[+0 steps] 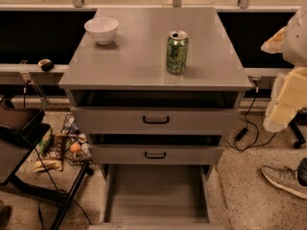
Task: Close bottom drawer
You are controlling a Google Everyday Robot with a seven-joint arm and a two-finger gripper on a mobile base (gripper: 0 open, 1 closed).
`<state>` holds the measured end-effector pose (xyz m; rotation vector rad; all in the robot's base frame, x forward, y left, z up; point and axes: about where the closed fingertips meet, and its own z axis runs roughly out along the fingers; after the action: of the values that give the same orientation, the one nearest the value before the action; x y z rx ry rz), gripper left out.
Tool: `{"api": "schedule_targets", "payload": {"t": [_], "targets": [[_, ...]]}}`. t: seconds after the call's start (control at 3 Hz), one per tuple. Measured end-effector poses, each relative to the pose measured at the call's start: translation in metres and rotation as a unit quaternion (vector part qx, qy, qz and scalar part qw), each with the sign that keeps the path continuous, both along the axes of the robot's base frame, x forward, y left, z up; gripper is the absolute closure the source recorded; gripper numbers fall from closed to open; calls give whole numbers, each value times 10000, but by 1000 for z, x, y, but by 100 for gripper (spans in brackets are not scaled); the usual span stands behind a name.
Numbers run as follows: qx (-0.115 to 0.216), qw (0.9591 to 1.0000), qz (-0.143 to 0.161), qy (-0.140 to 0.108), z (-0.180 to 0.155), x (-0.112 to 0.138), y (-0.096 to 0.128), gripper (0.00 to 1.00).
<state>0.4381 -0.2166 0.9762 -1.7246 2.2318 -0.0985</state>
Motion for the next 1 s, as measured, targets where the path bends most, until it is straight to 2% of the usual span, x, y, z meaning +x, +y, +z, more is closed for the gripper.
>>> {"api": "schedule_targets", "payload": {"t": [0.33, 0.67, 1.0], "targets": [[-8, 10000, -8, -2, -1, -1, 0, 0], [-119, 9999, -117, -25, -22, -15, 6, 0], [-220, 9980, -507, -294, -46, -40, 9, 0]]}}
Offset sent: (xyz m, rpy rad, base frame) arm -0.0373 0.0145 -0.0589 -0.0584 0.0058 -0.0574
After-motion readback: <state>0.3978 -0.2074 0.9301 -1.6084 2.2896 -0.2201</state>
